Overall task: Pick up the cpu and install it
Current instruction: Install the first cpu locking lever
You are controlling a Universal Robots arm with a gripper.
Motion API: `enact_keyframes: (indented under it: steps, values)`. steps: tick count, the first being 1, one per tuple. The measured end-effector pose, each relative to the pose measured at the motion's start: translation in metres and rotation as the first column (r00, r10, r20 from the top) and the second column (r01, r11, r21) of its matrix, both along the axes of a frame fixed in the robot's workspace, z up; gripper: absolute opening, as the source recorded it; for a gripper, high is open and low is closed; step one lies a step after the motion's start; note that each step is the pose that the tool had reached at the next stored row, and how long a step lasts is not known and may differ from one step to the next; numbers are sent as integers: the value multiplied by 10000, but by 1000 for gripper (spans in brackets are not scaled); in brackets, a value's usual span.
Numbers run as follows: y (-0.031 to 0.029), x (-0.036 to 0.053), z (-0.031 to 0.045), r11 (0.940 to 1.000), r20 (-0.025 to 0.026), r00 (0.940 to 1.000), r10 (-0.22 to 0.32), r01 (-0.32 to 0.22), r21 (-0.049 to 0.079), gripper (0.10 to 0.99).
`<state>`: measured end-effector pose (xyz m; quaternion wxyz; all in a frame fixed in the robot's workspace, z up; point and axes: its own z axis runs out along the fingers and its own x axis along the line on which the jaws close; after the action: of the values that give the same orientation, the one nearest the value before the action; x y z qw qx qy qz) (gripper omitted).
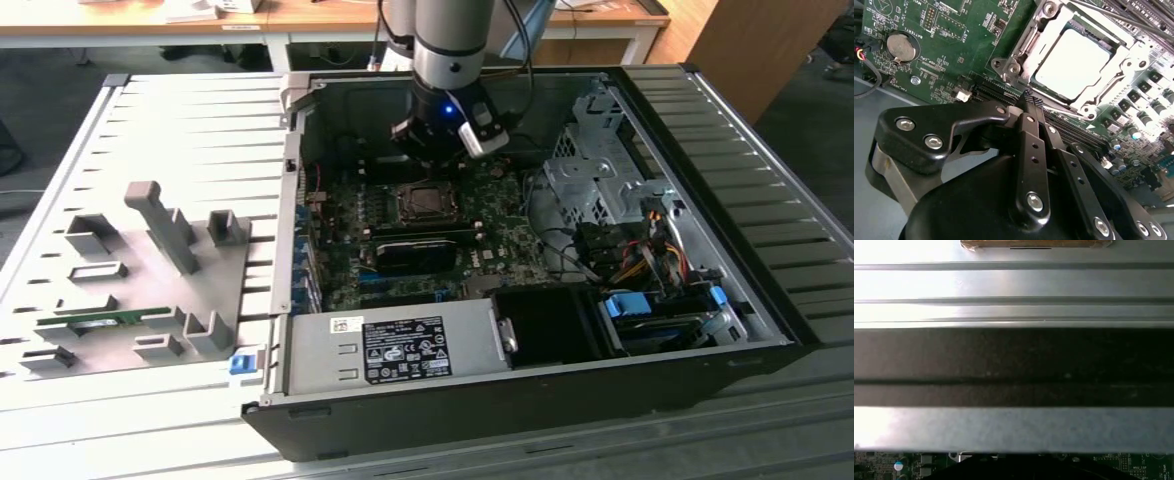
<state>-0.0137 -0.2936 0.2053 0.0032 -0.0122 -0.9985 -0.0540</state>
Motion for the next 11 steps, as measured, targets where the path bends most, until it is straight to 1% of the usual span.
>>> enact_keyframes:
  steps: [5,11]
  values:
    - [0,3,-38,10000,0,10000,1,-1,0,106]
    - [0,3,-54,10000,-1,10000,1,-1,-9,106]
